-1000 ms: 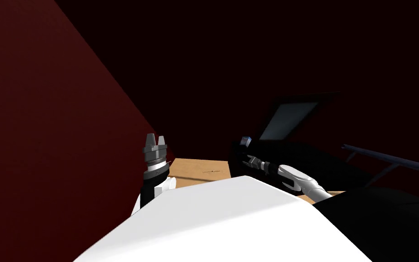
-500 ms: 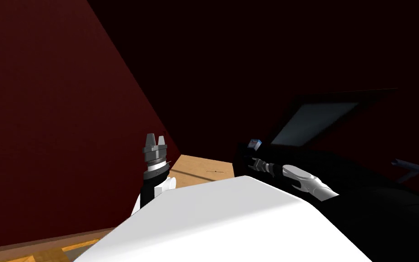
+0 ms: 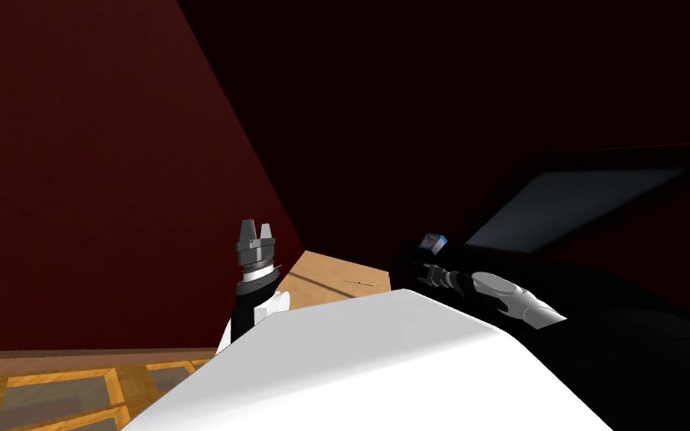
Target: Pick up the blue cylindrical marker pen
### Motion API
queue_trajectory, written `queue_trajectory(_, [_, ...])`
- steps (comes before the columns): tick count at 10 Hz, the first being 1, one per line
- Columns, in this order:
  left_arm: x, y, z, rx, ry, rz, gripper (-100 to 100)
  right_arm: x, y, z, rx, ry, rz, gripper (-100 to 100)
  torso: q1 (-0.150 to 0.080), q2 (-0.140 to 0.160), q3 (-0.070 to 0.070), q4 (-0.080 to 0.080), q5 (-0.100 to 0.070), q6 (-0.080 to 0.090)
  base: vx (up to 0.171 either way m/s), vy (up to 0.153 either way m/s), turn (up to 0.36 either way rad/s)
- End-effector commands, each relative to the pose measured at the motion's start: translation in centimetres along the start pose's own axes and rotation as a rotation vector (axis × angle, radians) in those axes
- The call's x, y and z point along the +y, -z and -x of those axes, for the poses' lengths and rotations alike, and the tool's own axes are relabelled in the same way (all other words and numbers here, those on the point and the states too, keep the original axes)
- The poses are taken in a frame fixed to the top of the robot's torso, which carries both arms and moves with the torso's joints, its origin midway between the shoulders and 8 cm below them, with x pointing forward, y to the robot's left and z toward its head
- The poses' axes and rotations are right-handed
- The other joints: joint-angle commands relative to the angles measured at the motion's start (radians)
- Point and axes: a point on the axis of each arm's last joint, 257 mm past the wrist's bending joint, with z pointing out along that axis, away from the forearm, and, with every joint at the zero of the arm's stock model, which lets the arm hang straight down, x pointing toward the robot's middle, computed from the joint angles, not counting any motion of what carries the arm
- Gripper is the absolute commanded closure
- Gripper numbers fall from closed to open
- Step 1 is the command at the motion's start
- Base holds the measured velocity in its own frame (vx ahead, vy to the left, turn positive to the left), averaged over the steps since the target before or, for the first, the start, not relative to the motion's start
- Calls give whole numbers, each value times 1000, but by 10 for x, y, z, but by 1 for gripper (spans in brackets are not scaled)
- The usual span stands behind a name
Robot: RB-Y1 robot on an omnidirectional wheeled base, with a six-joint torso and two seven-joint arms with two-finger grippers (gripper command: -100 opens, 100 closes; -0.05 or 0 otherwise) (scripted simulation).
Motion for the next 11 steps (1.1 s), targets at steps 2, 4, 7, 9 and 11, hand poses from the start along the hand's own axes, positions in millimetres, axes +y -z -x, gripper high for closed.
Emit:
queue_trajectory(2, [0, 0, 0, 0, 0, 0, 0, -6, 10, -31, 86, 43, 1, -100, 1, -1, 0, 0, 0, -1, 26, 27, 197])
queue_trajectory(4, [0, 0, 0, 0, 0, 0, 0, -10, 19, -56, 155, 79, 5, -100, 1, 0, 0, 0, 0, 0, 23, 23, 150])
queue_trajectory(7, [0, 0, 0, 0, 0, 0, 0, -17, 40, -103, 285, 138, 19, -100, 0, 0, 0, 0, 0, 0, 27, 18, 197])
queue_trajectory(9, [0, 0, 0, 0, 0, 0, 0, -19, 52, -125, 348, 166, 30, -100, 1, -2, -1, 0, 0, -1, 46, 25, 217])
queue_trajectory(11, [0, 0, 0, 0, 0, 0, 0, -21, 62, -144, 402, 191, 41, -100, -1, 0, 0, 0, 0, 1, 21, 7, 46])
